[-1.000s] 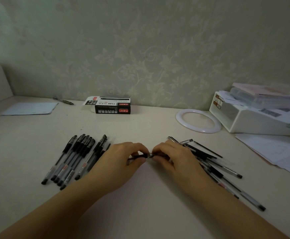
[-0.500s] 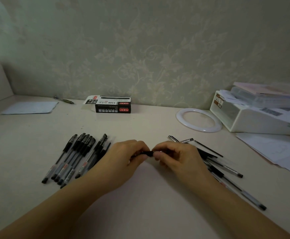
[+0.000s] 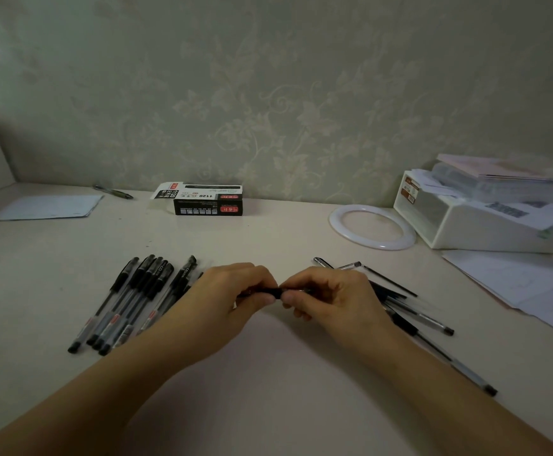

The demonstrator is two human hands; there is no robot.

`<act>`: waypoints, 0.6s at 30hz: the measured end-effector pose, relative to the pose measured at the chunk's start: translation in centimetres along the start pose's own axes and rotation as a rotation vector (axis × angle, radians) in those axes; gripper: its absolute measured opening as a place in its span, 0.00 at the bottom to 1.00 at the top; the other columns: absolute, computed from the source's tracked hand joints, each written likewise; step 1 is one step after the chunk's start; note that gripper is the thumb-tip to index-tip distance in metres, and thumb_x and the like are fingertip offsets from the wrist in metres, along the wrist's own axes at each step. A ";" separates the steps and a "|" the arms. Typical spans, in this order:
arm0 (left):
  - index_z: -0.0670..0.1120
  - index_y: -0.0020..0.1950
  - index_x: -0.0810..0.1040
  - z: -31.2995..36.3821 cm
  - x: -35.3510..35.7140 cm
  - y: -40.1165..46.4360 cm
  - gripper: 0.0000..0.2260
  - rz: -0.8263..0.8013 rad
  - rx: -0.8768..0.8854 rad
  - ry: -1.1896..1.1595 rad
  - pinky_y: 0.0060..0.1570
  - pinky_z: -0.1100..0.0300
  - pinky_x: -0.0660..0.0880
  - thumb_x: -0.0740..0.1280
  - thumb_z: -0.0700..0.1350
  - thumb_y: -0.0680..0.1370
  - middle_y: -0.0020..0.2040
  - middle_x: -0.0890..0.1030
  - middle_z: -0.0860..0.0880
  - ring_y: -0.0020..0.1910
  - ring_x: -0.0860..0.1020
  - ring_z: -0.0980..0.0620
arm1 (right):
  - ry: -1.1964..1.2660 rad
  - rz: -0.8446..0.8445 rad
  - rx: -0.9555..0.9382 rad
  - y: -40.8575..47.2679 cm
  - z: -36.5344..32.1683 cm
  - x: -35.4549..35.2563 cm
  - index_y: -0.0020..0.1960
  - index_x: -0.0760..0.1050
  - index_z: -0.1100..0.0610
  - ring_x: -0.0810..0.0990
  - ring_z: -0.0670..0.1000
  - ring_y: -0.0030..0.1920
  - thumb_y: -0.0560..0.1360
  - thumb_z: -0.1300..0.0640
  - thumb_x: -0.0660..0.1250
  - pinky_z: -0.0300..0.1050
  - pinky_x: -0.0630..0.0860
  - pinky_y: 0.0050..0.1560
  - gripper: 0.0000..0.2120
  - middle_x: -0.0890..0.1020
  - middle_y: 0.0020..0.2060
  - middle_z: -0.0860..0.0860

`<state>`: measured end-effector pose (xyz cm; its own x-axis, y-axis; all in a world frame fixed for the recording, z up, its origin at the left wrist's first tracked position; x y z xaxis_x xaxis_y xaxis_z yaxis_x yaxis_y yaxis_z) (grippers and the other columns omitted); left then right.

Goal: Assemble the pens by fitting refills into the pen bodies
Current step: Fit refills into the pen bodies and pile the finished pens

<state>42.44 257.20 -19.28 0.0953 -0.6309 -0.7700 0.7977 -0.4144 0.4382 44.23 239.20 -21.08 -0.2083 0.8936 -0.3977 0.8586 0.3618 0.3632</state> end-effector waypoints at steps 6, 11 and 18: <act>0.50 0.49 0.81 0.0 0.2 -0.1 0.04 -0.003 0.007 -0.011 0.42 0.64 0.72 0.67 0.44 0.78 0.41 0.79 0.56 0.41 0.76 0.58 | -0.018 -0.015 0.003 0.1 0.3 -0.1 0.46 0.85 0.52 0.82 0.45 0.34 0.73 0.60 0.73 0.36 0.78 0.39 0.04 0.85 0.35 0.48; 0.50 0.50 0.79 0.1 0.0 0.0 0.03 0.017 0.031 0.036 0.41 0.60 0.72 0.66 0.45 0.79 0.41 0.78 0.55 0.40 0.75 0.57 | -0.057 0.024 -0.026 0.2 0.3 0.1 0.48 0.84 0.50 0.83 0.46 0.35 0.74 0.58 0.72 0.38 0.80 0.40 0.05 0.85 0.37 0.47; 0.48 0.50 0.81 0.3 -1.1 0.0 0.05 0.201 -0.035 0.121 0.39 0.68 0.72 0.68 0.45 0.77 0.46 0.75 0.53 0.39 0.75 0.58 | -0.290 0.138 -0.079 0.1 -0.2 0.9 0.68 0.69 0.46 0.81 0.41 0.46 0.77 0.48 0.68 0.31 0.76 0.46 0.20 0.79 0.50 0.40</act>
<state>42.13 257.67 -18.27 0.3231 -0.6145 -0.7197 0.7755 -0.2640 0.5735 44.03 240.09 -21.27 0.0598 0.8267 -0.5595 0.8280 0.2720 0.4904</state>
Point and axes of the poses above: each hand's wrist, its own y-axis towards the middle knuckle, its own x-axis out of the palm, z = x × y, the point moved 3 cm from there along y, towards the middle knuckle
